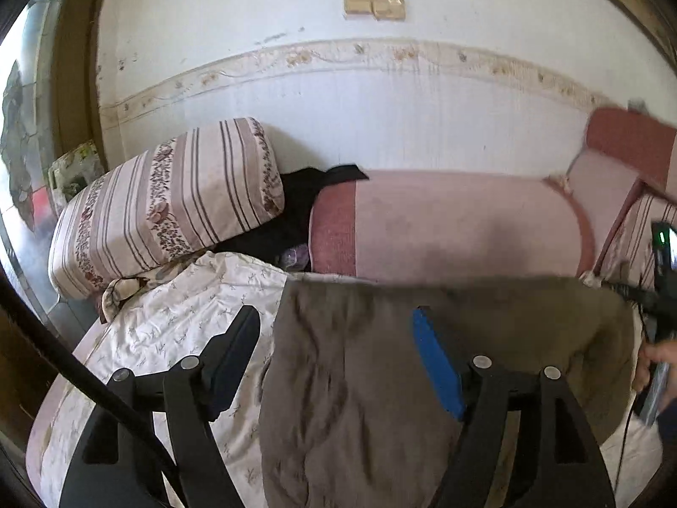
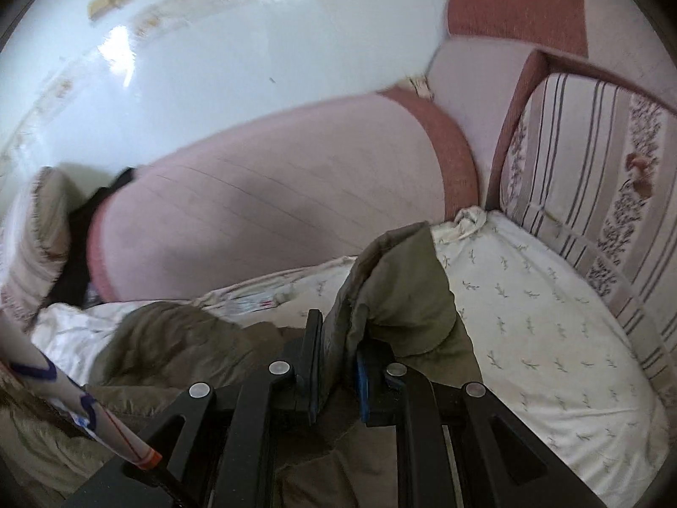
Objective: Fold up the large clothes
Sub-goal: 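Carry the hem over the jacket toward the hood with both grippers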
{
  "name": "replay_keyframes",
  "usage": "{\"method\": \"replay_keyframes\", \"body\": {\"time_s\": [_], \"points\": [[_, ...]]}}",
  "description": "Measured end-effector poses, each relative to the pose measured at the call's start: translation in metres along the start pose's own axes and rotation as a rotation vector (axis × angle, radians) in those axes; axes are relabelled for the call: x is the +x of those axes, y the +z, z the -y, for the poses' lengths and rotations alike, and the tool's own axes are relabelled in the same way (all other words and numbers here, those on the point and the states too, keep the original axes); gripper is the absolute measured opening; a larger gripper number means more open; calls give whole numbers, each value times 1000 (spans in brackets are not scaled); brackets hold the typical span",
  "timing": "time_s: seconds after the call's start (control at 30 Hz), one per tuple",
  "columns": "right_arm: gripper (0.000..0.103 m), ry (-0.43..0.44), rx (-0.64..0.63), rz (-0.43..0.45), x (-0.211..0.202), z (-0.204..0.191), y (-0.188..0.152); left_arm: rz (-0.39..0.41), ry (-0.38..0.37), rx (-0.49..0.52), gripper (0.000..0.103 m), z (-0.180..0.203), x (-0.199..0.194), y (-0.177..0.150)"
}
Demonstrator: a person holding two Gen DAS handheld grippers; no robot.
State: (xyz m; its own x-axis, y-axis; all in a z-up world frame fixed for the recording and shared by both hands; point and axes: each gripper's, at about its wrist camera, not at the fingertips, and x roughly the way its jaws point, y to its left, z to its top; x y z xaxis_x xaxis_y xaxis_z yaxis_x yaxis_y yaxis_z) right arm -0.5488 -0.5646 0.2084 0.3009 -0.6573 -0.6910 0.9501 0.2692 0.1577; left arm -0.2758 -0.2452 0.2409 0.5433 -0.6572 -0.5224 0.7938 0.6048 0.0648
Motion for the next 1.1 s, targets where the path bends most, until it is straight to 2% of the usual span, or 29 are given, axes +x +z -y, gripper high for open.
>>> {"method": "replay_keyframes", "body": {"time_s": [0.17,0.23,0.3,0.37,0.47,0.6,0.7,0.83,1.0,1.1], "points": [[16,-55,-23,-40,48,-7,-3,-94,-54,58,74,34,59,-33],[26,-33,-5,-48,55,-5,-5,-102,-52,98,74,54,87,-49],[43,31,20,-38,53,0,-5,-140,-40,127,74,66,119,-62],[47,65,9,12,37,2,-4,-193,-57,108,74,68,151,-69],[48,129,-30,62,4,1,-10,-237,-74,76,76,68,180,-72],[48,175,-134,44,-19,-5,-44,-246,-68,76,82,72,203,-72],[48,120,-238,10,-1,-20,-74,-264,-70,66,85,73,219,-73],[48,46,-256,-50,48,-16,-90,-275,-82,58,87,72,232,-74],[49,23,-268,-34,76,-21,-103,-260,-97,31,93,73,247,-78],[49,54,-223,-48,89,-17,-101,-260,-102,7,95,71,258,-77]]}}
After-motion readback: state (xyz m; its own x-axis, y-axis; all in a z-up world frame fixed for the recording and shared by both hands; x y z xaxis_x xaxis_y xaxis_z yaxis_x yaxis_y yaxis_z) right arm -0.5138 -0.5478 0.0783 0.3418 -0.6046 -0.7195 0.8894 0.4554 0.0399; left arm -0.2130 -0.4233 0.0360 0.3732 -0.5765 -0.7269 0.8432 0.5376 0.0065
